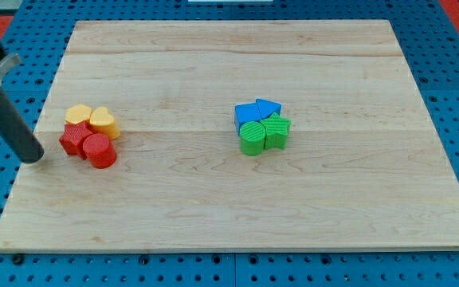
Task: Separate red star and the red circle
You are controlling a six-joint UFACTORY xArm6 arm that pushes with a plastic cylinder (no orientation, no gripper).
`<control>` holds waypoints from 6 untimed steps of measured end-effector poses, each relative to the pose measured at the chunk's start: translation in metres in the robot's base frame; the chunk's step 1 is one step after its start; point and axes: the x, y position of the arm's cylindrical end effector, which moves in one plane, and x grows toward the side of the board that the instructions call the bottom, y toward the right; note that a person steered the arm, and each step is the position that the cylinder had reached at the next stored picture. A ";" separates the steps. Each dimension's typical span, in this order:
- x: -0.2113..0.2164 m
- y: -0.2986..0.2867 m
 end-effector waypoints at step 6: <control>-0.037 0.167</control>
